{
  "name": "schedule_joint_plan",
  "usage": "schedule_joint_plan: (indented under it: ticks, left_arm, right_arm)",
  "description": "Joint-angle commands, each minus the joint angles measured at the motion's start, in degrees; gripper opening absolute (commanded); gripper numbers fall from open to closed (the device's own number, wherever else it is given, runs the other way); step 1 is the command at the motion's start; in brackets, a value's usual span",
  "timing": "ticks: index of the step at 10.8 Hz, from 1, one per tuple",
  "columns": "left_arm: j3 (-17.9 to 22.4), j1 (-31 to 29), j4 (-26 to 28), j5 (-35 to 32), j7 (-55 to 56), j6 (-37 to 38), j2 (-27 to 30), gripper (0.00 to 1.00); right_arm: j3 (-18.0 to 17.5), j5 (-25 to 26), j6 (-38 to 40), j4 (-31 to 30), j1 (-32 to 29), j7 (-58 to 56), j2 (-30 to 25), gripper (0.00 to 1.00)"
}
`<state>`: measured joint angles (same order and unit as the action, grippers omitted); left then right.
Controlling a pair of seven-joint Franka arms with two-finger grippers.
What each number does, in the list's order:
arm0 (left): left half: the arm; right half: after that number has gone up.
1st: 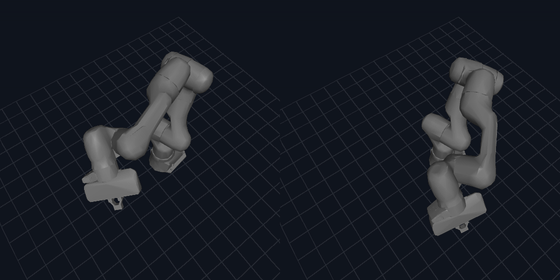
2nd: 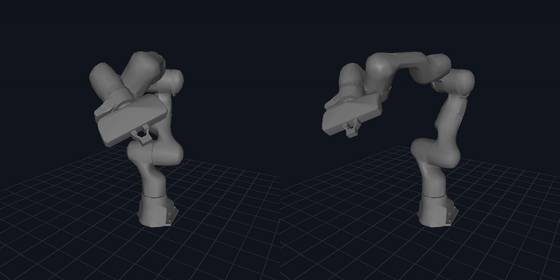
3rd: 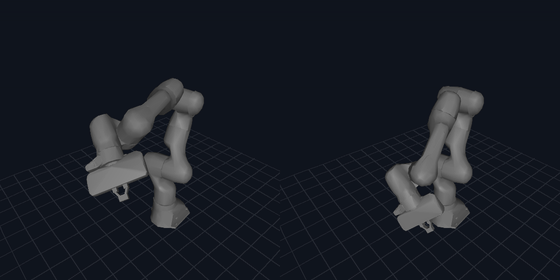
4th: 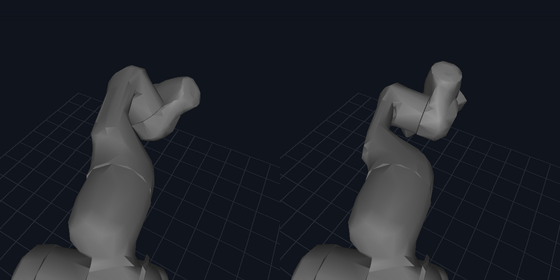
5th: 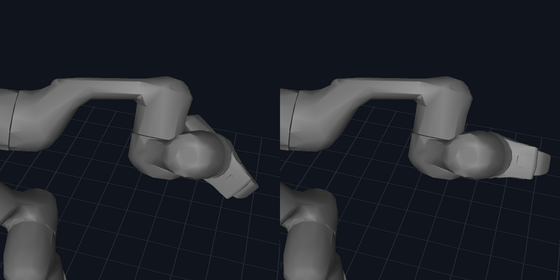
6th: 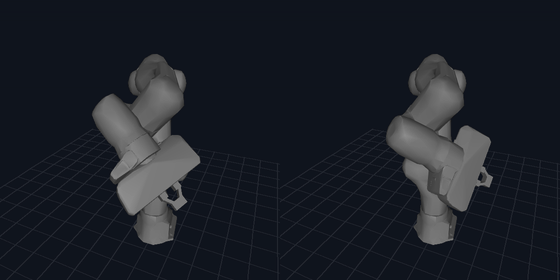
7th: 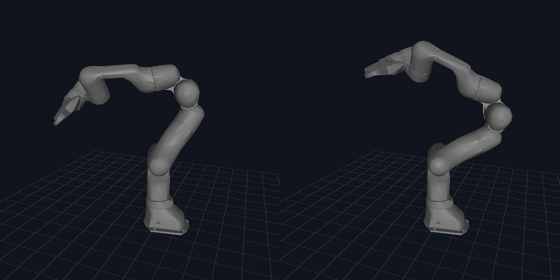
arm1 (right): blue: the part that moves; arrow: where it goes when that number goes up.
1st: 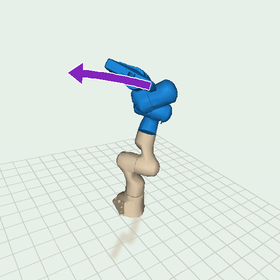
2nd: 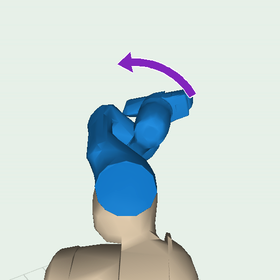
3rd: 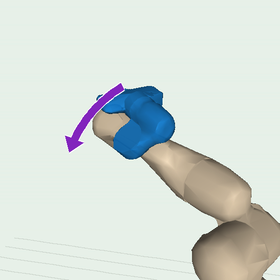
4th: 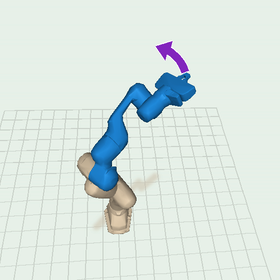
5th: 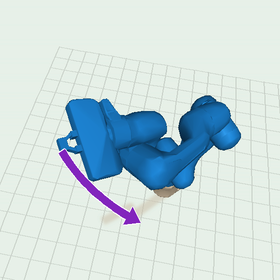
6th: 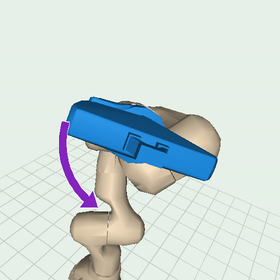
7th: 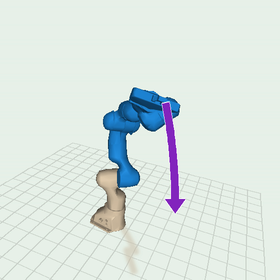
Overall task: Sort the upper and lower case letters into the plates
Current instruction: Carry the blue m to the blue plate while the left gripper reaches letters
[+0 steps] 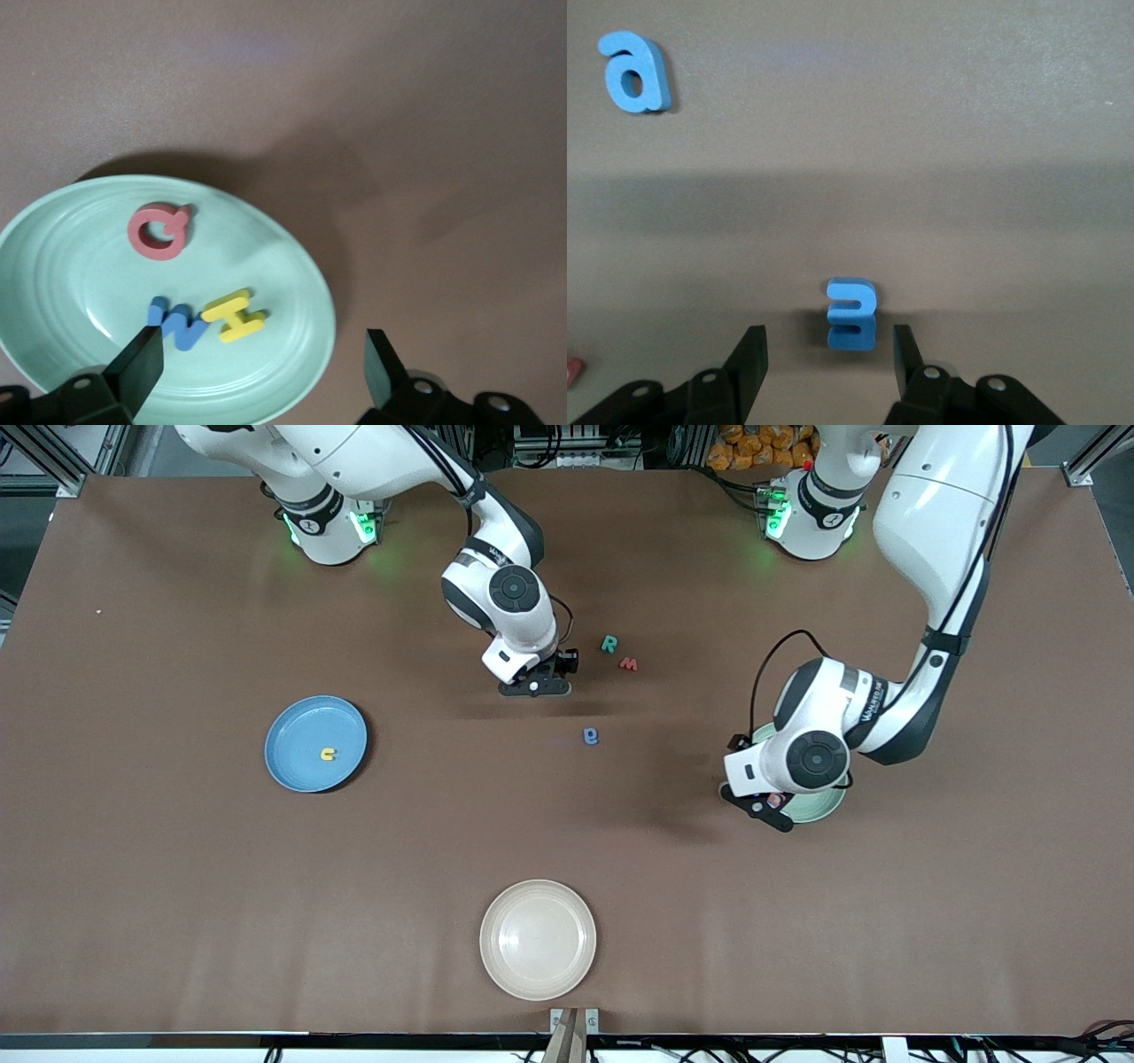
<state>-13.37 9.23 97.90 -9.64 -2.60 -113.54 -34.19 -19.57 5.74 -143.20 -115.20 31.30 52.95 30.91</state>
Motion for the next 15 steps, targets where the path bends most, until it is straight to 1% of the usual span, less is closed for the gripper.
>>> schedule_joint_plan:
  ticks: [1,2,4,5,6,7,8,9,10,11,12,13,14,15]
  left_arm:
    - [-1.04,0.00,0.19,5.39,5.40,1.56,1.50,1.00]
    - [-1.22,0.61,0.28,7.77,8.29,1.56,1.50,1.00]
    - [-2.45,2.28,0.19,9.27,16.45,0.95,1.23,1.00]
    - [-3.15,2.55,0.28,11.55,19.36,0.51,0.89,1.00]
    - [-3.24,2.63,0.54,13.14,19.91,-0.45,0.79,1.00]
    - [-3.59,3.77,0.89,14.46,20.79,-0.81,0.79,1.00]
    - [-3.60,5.69,1.33,14.82,24.19,-1.16,0.79,1.00]
    - [-3.60,7.71,2.12,14.82,28.31,-2.99,0.79,1.00]
    - [-3.60,9.56,4.12,14.82,30.27,-6.31,0.88,1.00]
    - [-3.60,10.10,6.67,14.82,31.07,-10.35,1.23,1.00]
    - [-4.38,10.11,8.96,14.82,32.47,-12.74,1.93,1.00]
    - [-5.43,10.02,10.63,14.82,34.31,-14.42,2.98,1.00]
    - [-5.62,10.02,12.04,14.82,35.81,-14.95,4.64,1.00]
    - [-6.40,10.02,13.01,14.82,37.74,-14.96,6.14,1.00]
  right_arm:
    - [-0.03,1.73,-0.15,0.77,-0.28,1.63,1.25,0.65]
    - [-0.03,1.73,-0.24,0.77,-0.28,1.63,1.60,0.64]
    - [0.06,1.90,-0.24,0.85,-0.37,1.63,2.04,0.61]
    - [0.15,1.90,-0.76,0.85,-0.54,1.63,2.39,0.59]
    - [0.24,1.90,-1.64,0.85,-0.63,1.63,2.66,0.54]
    - [0.24,1.90,-1.73,0.85,-0.63,1.63,2.92,0.46]
    - [0.32,1.90,-1.74,0.85,-0.63,1.72,2.93,0.37]
    - [0.32,1.99,-1.74,0.85,-0.46,1.81,2.93,0.31]
    - [0.32,2.17,-1.82,0.85,-0.45,1.81,2.93,0.22]
    - [0.32,2.17,-1.74,0.85,-0.54,1.72,2.93,0.03]
    - [0.50,2.43,-1.04,0.85,-0.98,1.55,2.23,0.00]
    - [1.20,2.43,-0.51,0.68,-1.76,0.76,0.31,0.00]
    - [1.64,2.34,3.76,0.59,-3.69,-0.38,-2.93,0.00]
    - [1.64,1.91,8.76,0.76,-7.10,-4.04,-6.27,0.00]
